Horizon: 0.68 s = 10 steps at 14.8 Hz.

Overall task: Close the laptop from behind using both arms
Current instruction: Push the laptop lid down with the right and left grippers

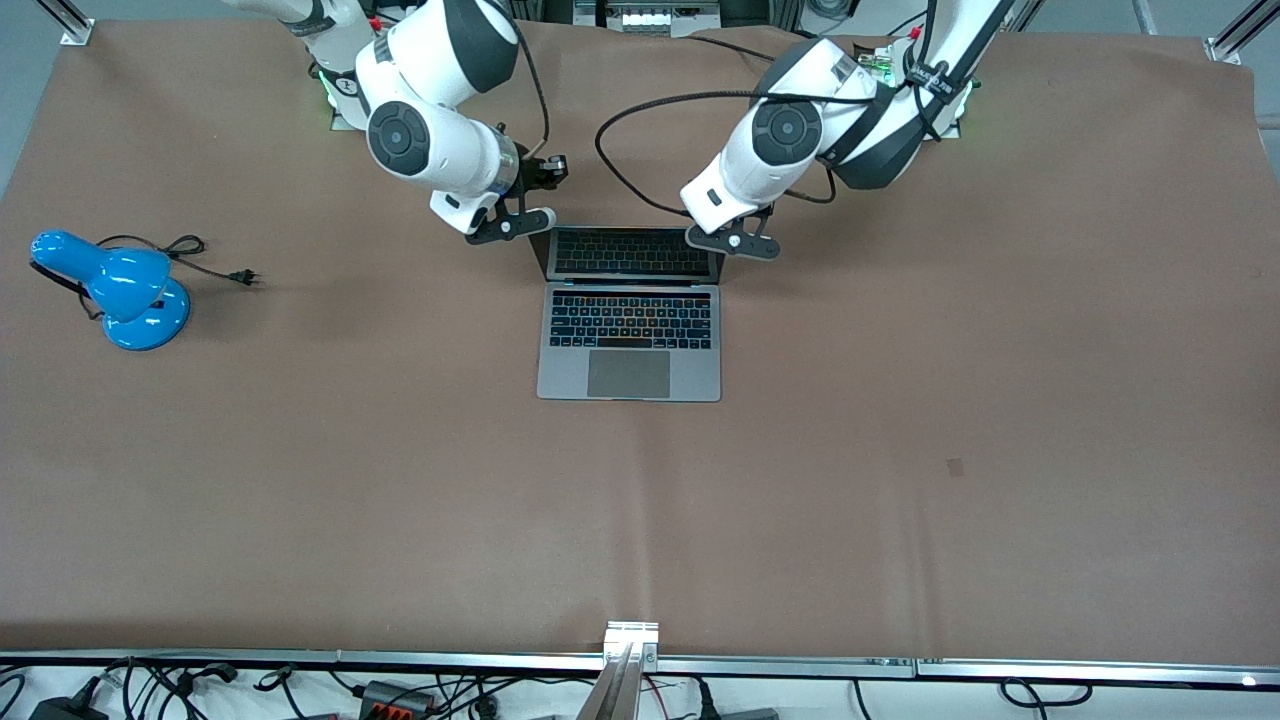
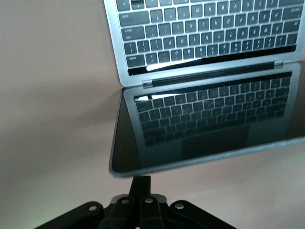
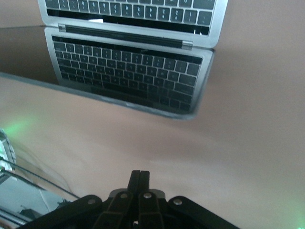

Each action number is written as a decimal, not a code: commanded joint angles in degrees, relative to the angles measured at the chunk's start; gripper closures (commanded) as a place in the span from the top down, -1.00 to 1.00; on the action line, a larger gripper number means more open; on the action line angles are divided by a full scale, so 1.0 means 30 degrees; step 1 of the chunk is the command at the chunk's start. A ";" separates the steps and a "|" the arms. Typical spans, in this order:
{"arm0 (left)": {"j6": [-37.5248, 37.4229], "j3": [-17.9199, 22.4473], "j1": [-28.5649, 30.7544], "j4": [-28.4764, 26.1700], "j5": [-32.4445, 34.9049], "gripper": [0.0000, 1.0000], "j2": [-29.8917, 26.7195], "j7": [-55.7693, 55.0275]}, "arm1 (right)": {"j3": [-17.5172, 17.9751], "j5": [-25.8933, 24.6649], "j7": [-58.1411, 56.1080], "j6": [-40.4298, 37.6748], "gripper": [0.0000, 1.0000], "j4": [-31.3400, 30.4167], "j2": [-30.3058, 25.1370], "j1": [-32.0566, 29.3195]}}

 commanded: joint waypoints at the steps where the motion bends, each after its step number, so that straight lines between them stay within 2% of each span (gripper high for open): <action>1: -0.0069 0.0006 0.0051 0.1403 -0.0083 -1.00 0.1003 -0.0283 | -0.0243 0.0297 0.0394 0.1375 -1.00 -0.0344 0.0139 0.0374; 10: -0.0040 0.0709 0.0023 0.3748 0.1469 -1.00 0.3202 -0.0488 | -0.0244 0.0297 0.0395 0.3456 -1.00 -0.0139 0.0813 0.0520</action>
